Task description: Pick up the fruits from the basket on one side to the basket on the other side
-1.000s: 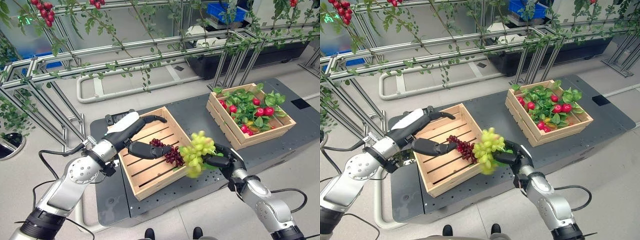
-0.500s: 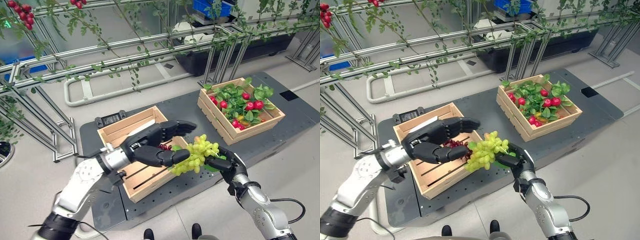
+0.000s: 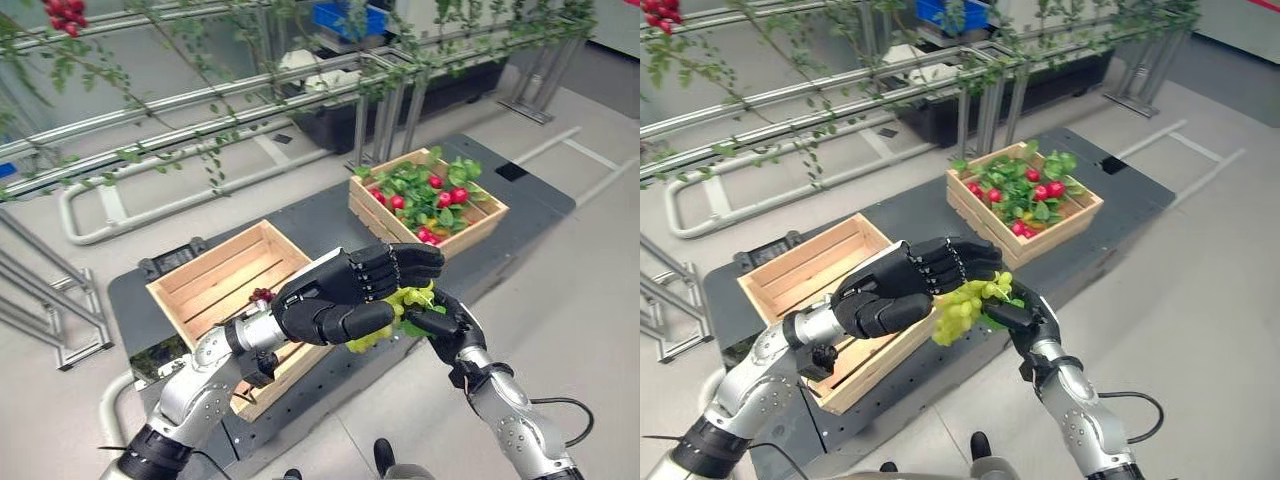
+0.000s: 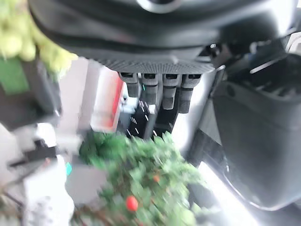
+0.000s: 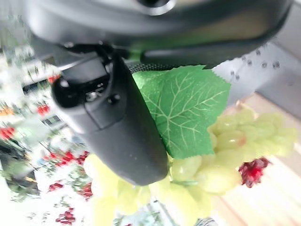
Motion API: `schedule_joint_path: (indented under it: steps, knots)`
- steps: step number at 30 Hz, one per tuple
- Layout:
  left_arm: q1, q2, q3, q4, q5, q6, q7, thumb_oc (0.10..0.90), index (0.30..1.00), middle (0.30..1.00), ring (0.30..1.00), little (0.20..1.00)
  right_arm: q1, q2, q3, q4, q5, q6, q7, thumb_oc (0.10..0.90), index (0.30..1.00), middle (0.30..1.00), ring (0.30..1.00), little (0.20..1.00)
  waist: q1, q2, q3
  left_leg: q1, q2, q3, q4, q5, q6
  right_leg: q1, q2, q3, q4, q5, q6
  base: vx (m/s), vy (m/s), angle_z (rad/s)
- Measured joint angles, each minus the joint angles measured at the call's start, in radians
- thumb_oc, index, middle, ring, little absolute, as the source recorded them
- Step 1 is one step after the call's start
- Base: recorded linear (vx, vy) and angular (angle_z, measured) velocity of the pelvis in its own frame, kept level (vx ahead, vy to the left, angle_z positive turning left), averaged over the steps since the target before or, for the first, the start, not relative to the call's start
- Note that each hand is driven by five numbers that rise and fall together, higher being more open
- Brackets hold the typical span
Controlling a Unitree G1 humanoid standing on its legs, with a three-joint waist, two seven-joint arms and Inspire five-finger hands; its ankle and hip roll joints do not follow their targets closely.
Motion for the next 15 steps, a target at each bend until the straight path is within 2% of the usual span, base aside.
schedule_joint_path:
  steps: [1, 2, 3, 4, 5, 7, 8, 9, 11, 12, 13, 15]
  knots:
    - [-0.006, -0.011, -0.001, 0.020, -0.014, 0.006, -0.038, 0.800, 0.900, 0.900, 0.900, 0.900, -0.009, 0.006, 0.002, 0.009, 0.013, -0.012, -0.001, 0.400, 0.300, 0.300, 0.300, 0.300, 0.004, 0.020, -0.007, 0.007, -0.011, 0.016, -0.014, 0.013, 0.008, -0.014, 0.005, 0.006, 0.014, 0.005, 0.010, -0.13, 0.421, -1.57]
    - [-0.009, -0.015, -0.003, 0.032, -0.028, 0.014, -0.060, 0.800, 0.900, 0.900, 0.900, 0.900, -0.008, 0.014, 0.003, 0.009, 0.030, -0.014, -0.002, 0.400, 0.300, 0.300, 0.300, 0.300, 0.000, 0.013, -0.010, 0.006, -0.015, 0.046, -0.015, 0.008, 0.015, -0.017, -0.003, 0.001, 0.012, 0.004, 0.020, -0.17, 0.482, -1.09]
    - [-0.031, -0.023, -0.015, 0.055, -0.050, 0.026, -0.097, 0.800, 0.900, 0.900, 0.900, 0.900, 0.002, 0.035, 0.005, 0.010, 0.032, -0.045, -0.002, 0.400, 0.300, 0.300, 0.300, 0.300, -0.028, -0.002, -0.013, -0.008, -0.038, 0.076, -0.004, 0.006, 0.030, -0.031, -0.029, -0.007, 0.006, -0.009, 0.028, -0.17, 0.433, -0.52]
    - [-0.046, -0.018, -0.025, 0.070, -0.067, 0.028, -0.115, 0.800, 0.900, 0.900, 0.900, 0.900, 0.003, 0.043, -0.002, 0.013, 0.032, -0.060, -0.002, 0.400, 0.300, 0.300, 0.300, 0.300, -0.041, -0.008, -0.009, -0.018, -0.043, 0.079, 0.006, 0.010, 0.044, -0.040, -0.037, -0.006, 0.011, -0.009, 0.032, -0.16, 0.358, -0.30]
    - [-0.060, -0.028, -0.037, 0.092, -0.083, 0.041, -0.151, 0.800, 0.900, 0.900, 0.900, 0.900, 0.005, 0.065, -0.011, 0.022, 0.033, -0.079, -0.002, 0.400, 0.300, 0.300, 0.300, 0.300, -0.071, -0.013, -0.007, -0.031, -0.060, 0.091, 0.013, 0.013, 0.060, -0.061, -0.052, 0.002, 0.025, -0.013, 0.029, -0.15, 0.283, -0.27]
    - [-0.062, -0.040, -0.067, 0.106, -0.082, 0.061, -0.211, 0.800, 0.900, 0.900, 0.900, 0.900, 0.024, 0.080, -0.012, 0.025, 0.033, -0.091, -0.001, 0.400, 0.300, 0.300, 0.300, 0.300, -0.094, -0.006, -0.003, -0.026, -0.076, 0.137, 0.017, 0.024, 0.075, -0.079, -0.065, -0.005, 0.044, -0.009, 0.034, -0.21, 0.336, -0.52]
    - [-0.063, -0.041, -0.090, 0.107, -0.081, 0.063, -0.233, 0.800, 0.900, 0.900, 0.900, 0.900, 0.037, 0.084, -0.010, 0.026, 0.033, -0.091, -0.001, 0.400, 0.300, 0.300, 0.300, 0.300, -0.105, -0.007, -0.002, -0.022, -0.083, 0.169, 0.018, 0.022, 0.083, -0.093, -0.069, -0.006, 0.051, 0.018, 0.026, -0.19, 0.229, -0.61]
    - [-0.064, -0.038, -0.099, 0.107, -0.080, 0.064, -0.243, 0.800, 0.900, 0.900, 0.900, 0.900, 0.040, 0.084, -0.007, 0.027, 0.035, -0.091, 0.002, 0.400, 0.300, 0.300, 0.300, 0.300, -0.101, -0.004, 0.000, -0.021, -0.081, 0.186, 0.016, 0.022, 0.087, -0.096, -0.072, -0.018, 0.056, 0.042, 0.048, -0.16, 0.122, -0.69]
    - [-0.067, -0.040, -0.116, 0.108, -0.079, 0.064, -0.253, 0.800, 0.900, 0.900, 0.900, 0.900, 0.042, 0.080, -0.005, 0.043, 0.055, -0.091, 0.011, 0.400, 0.300, 0.300, 0.300, 0.300, -0.100, 0.014, 0.015, -0.003, -0.071, 0.264, -0.004, 0.020, 0.090, -0.107, -0.071, -0.111, 0.065, 0.055, 0.026, -0.18, 0.101, -0.84]
    - [-0.067, -0.041, -0.116, 0.108, -0.079, 0.064, -0.252, 0.800, 0.900, 0.900, 0.900, 0.900, 0.042, 0.076, -0.005, 0.044, 0.068, -0.091, 0.012, 0.400, 0.300, 0.300, 0.300, 0.300, -0.097, 0.021, 0.023, 0.007, -0.067, 0.280, -0.013, 0.020, 0.091, -0.106, -0.068, -0.130, 0.066, 0.053, 0.025, -0.20, 0.057, -0.96]
    - [-0.069, -0.041, -0.115, 0.108, -0.079, 0.063, -0.252, 0.800, 0.900, 0.900, 0.900, 0.900, 0.039, 0.070, -0.005, 0.047, 0.077, -0.091, 0.014, 0.400, 0.300, 0.300, 0.300, 0.300, -0.094, 0.044, 0.036, 0.023, -0.043, 0.350, -0.037, 0.023, 0.104, -0.109, -0.062, -0.197, 0.102, 0.042, 0.007, -0.20, 0.021, -1.06]
    - [-0.073, -0.048, -0.112, 0.109, -0.079, 0.064, -0.261, 0.800, 0.900, 0.900, 0.900, 0.900, 0.033, 0.053, -0.003, 0.048, 0.077, -0.092, 0.021, 0.400, 0.300, 0.300, 0.300, 0.300, -0.060, 0.088, 0.057, 0.051, 0.002, 0.436, -0.083, 0.032, 0.100, -0.124, -0.050, -0.299, 0.187, 0.032, 0.007, -0.19, -0.043, -1.27]
